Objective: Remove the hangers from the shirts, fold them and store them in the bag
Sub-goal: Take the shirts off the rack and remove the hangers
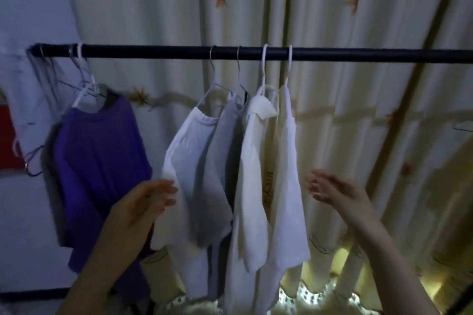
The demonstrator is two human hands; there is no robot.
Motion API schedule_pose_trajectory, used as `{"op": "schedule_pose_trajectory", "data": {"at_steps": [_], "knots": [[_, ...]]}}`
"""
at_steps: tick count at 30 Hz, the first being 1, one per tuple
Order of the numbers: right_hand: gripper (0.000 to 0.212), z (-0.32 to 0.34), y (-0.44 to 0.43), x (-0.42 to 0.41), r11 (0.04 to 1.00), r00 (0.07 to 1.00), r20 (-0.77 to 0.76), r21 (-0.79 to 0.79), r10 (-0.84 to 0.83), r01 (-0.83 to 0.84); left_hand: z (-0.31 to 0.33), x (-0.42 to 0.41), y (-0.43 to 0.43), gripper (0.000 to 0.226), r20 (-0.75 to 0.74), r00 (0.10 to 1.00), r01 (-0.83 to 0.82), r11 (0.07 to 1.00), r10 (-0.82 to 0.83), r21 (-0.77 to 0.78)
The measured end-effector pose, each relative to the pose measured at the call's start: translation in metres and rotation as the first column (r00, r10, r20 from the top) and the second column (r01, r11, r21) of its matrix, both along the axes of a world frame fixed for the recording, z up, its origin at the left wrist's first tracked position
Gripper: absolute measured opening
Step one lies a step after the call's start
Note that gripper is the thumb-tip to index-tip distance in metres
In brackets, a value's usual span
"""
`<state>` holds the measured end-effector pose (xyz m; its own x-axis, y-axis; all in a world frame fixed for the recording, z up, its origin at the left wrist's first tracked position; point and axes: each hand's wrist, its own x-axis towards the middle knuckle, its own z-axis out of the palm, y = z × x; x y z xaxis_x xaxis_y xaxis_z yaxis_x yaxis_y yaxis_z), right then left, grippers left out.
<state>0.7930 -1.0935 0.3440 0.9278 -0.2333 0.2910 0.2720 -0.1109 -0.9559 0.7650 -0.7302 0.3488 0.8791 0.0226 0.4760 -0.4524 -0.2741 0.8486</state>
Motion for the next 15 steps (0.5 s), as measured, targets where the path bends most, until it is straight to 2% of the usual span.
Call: {"op": "schedule_pose_trajectory", "data": {"at_steps": [2, 5, 7, 9, 10, 13, 15], "knots": [[0.017, 0.029, 0.014, 0.018, 1.0, 0.998, 0.058, -0.001, 0.006, -0.006, 0.022, 0.025, 0.011, 0.028, 0.051, 0.998, -0.039, 0.997, 0.036, 0.059], [0.014, 0.066, 0.031, 0.038, 0.999, 0.995, 0.095, 0.044, -0.022, 0.018, 0.049, 0.066, 0.003, 0.025, 0.139, 0.977, -0.173, 0.984, 0.165, 0.051], [0.036, 0.083, 0.041, 0.047, 1.0, 0.999, 0.051, 0.009, 0.002, -0.003, 0.06, 0.086, -0.012, 0.031, 0.14, 0.974, -0.184, 0.983, 0.178, 0.027], [0.054, 0.092, 0.053, 0.053, 0.998, 0.999, -0.004, -0.041, 0.049, -0.049, 0.065, 0.099, -0.029, 0.043, 0.022, 0.993, -0.119, 0.991, 0.118, 0.054], [0.056, 0.094, 0.058, 0.054, 0.995, 0.998, -0.011, -0.067, 0.068, -0.068, 0.065, 0.102, -0.037, 0.044, -0.031, 0.997, -0.072, 0.995, 0.074, 0.071], [0.04, 0.098, 0.072, 0.058, 0.982, 0.994, 0.022, -0.157, 0.11, -0.105, 0.063, 0.105, -0.058, 0.034, -0.049, 0.998, 0.046, 0.998, -0.044, 0.047], [0.037, 0.1, 0.077, 0.062, 0.977, 0.992, 0.028, -0.178, 0.124, -0.117, 0.064, 0.106, -0.071, 0.038, -0.037, 0.993, 0.113, 0.993, -0.111, 0.044]]}}
